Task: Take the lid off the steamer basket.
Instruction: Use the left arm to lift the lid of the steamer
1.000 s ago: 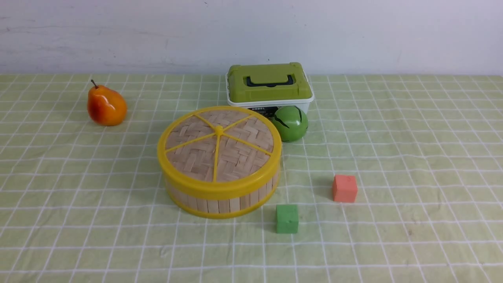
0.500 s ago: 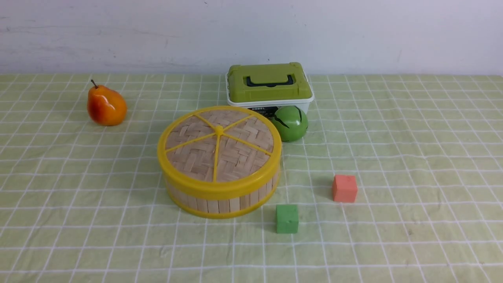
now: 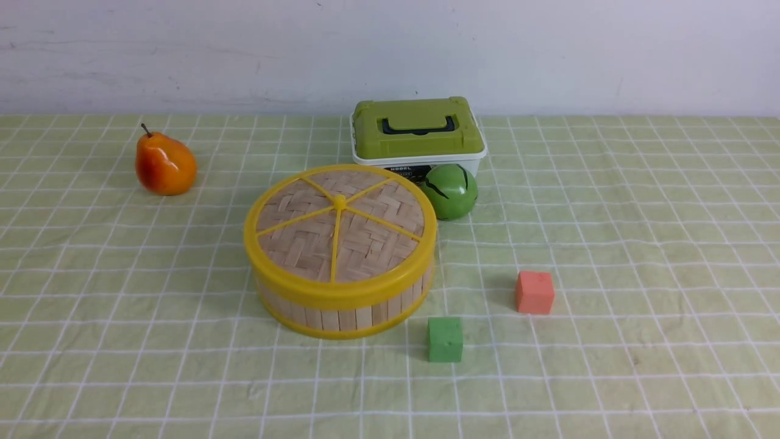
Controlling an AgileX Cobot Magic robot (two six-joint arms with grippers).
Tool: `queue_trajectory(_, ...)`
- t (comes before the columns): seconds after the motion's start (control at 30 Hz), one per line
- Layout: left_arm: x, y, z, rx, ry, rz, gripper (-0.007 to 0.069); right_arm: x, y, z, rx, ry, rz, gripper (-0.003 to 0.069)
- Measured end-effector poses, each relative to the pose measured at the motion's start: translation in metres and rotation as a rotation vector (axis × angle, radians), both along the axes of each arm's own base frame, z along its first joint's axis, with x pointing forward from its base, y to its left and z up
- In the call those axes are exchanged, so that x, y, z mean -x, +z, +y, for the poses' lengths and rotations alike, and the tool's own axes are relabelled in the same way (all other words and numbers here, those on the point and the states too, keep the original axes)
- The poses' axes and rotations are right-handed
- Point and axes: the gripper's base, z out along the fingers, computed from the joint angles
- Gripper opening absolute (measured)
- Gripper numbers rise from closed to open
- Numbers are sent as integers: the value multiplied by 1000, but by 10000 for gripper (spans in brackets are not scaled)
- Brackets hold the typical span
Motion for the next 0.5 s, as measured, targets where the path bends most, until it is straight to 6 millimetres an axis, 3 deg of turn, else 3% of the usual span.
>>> queue_trajectory(0.23, -3, 12, 0, 12, -2, -143, 59, 0, 0, 0, 0, 0, 0, 242)
queue_trajectory(0.5, -1, 56, -1, 50, -11, -627, 64, 0, 0, 0, 0, 0, 0, 242)
